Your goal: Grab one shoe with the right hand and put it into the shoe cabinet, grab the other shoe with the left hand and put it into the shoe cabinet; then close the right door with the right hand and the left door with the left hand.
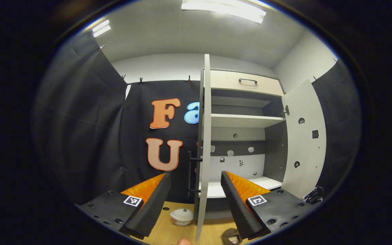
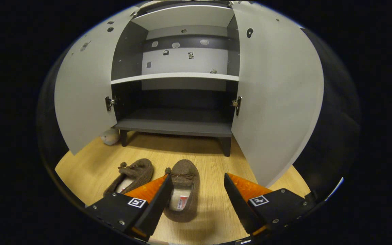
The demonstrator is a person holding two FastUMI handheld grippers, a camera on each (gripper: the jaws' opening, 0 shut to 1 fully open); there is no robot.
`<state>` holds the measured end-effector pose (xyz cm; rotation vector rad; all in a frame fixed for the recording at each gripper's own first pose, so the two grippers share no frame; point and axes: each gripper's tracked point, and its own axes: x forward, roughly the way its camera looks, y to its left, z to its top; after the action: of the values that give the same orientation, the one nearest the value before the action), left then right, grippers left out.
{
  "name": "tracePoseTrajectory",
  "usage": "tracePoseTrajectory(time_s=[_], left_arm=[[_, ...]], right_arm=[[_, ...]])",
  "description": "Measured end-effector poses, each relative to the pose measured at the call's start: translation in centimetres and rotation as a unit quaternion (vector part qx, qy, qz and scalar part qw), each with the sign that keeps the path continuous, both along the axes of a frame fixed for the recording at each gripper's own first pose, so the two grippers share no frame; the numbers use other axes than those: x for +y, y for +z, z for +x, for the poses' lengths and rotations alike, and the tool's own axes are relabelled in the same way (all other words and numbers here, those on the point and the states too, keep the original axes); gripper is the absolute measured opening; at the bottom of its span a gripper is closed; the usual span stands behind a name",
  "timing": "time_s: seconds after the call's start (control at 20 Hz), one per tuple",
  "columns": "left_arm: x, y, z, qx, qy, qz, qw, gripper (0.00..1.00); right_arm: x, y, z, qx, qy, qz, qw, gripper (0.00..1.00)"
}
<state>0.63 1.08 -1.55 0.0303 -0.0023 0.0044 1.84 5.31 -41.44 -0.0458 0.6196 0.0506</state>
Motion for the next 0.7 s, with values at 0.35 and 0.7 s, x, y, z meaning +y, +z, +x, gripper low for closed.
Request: tracePoseTrajectory(time_s=[0.35, 0.7], left_arm=[[-0.3, -1.5, 0.5, 0.016, -0.001, 0.003, 1.0, 0.96], [-0.9, -3.1, 1.2, 0.026, 0.001, 0.011, 1.0, 0.96]], right_arm=[[0.3, -6.9, 0.9, 0.077, 0.001, -0.009, 0.997, 0.81], [0.9, -11.6, 1.3, 0.136, -0.018, 0.033, 0.99, 0.54]])
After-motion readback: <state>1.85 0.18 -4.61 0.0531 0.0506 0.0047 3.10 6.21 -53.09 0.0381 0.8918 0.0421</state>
